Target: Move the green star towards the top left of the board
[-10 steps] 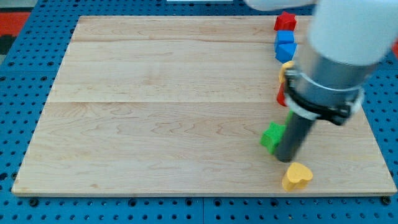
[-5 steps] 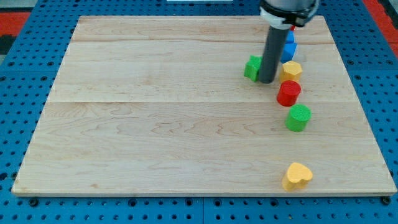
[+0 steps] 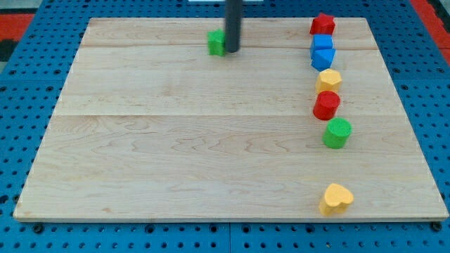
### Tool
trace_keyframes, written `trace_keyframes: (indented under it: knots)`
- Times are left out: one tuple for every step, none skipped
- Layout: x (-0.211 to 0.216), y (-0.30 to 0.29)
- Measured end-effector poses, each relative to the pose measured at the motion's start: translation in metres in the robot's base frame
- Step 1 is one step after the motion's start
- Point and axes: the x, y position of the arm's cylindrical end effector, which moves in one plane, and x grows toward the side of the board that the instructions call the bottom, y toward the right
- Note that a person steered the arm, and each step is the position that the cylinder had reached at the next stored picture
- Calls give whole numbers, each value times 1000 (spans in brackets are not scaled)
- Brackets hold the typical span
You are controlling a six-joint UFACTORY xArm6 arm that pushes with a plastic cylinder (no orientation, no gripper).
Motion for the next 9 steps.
trace_keyframes:
  knots:
    - [-12,-21]
    - [-23,64]
    - [-37,55]
    - [-38,-9]
    - [-14,-21]
    - [-13,-65]
    - [-33,-96]
    - [-41,-54]
    - [-63,-58]
